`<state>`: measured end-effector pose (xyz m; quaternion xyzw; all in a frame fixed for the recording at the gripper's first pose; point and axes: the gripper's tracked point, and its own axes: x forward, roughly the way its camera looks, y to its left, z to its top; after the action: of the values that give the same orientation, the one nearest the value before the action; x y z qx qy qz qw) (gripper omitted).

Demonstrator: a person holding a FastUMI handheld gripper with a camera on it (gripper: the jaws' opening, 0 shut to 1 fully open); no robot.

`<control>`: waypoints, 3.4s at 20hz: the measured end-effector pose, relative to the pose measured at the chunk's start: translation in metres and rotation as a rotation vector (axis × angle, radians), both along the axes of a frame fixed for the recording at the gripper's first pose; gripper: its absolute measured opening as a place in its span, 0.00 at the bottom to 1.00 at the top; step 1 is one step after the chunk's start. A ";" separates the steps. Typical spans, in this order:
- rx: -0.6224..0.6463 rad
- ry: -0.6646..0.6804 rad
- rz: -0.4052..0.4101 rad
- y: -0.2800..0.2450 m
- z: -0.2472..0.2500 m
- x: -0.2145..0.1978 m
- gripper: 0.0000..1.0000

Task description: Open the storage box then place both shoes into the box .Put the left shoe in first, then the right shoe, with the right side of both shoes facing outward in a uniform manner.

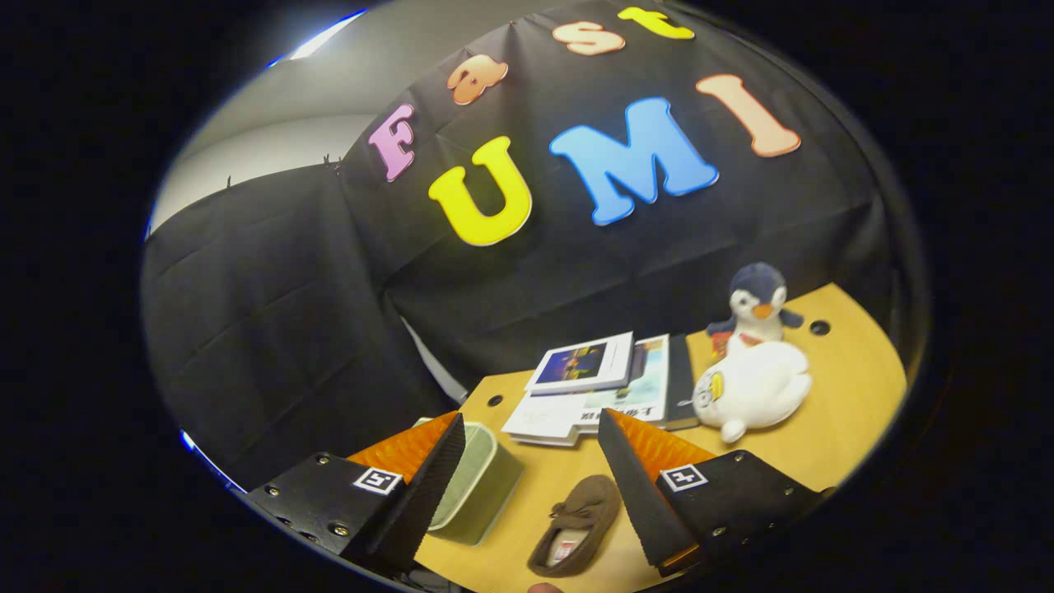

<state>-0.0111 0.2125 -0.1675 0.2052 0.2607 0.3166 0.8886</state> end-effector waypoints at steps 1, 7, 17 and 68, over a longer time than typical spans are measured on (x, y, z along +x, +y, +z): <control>0.029 0.034 0.041 0.016 -0.010 -0.005 0.98; 0.105 0.153 0.230 0.080 -0.059 -0.033 0.97; 0.274 0.525 0.424 0.163 -0.134 -0.063 0.97; 0.278 0.380 0.571 0.364 0.045 -0.082 0.10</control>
<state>-0.0935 0.5768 -0.1229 0.2981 0.4224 0.5404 0.6639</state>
